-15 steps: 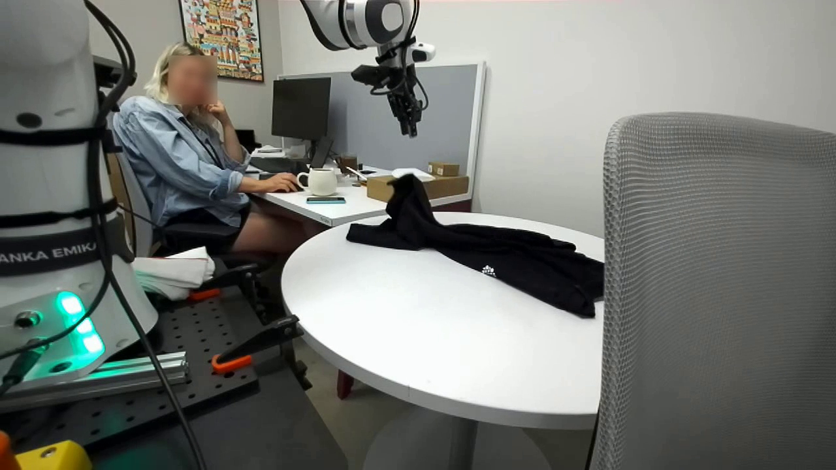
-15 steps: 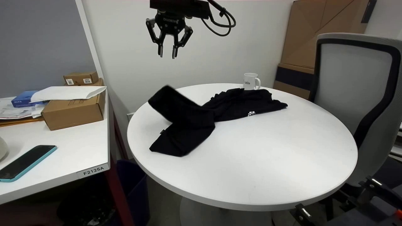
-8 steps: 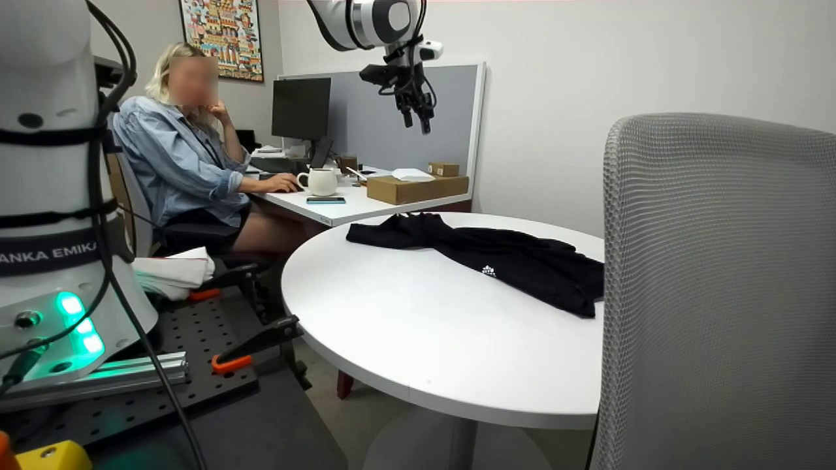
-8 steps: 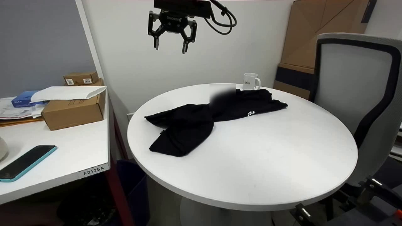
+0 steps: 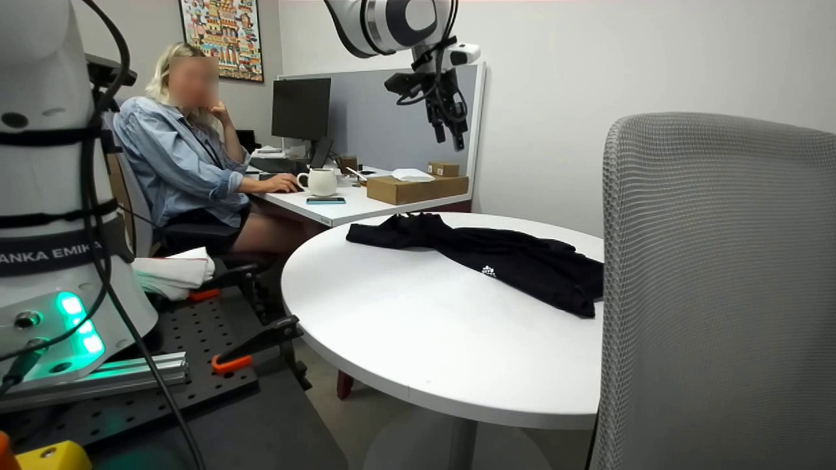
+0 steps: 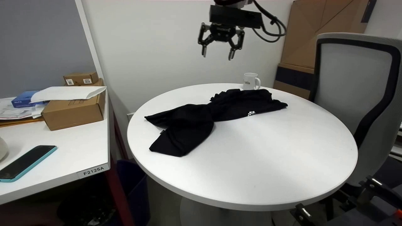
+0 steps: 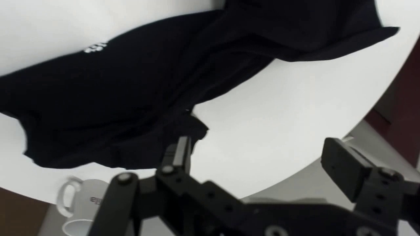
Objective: Fold the shirt from right to left then top to bottom
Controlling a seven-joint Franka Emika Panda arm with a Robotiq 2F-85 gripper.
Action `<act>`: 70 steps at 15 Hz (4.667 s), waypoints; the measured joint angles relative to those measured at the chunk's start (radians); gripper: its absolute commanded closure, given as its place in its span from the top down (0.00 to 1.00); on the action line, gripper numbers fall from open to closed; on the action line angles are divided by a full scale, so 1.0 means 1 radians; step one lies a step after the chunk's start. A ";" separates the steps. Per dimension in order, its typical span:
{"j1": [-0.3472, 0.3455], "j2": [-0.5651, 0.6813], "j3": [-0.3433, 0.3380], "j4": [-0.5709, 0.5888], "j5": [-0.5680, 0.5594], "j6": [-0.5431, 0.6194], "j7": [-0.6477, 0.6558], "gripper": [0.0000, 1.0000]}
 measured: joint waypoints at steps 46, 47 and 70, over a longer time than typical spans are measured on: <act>-0.501 0.833 -0.045 0.811 0.111 -0.329 -0.605 1.00; -0.501 0.836 -0.044 0.821 0.113 -0.337 -0.605 0.80; -0.508 0.674 0.011 0.825 0.176 -0.405 -0.625 0.01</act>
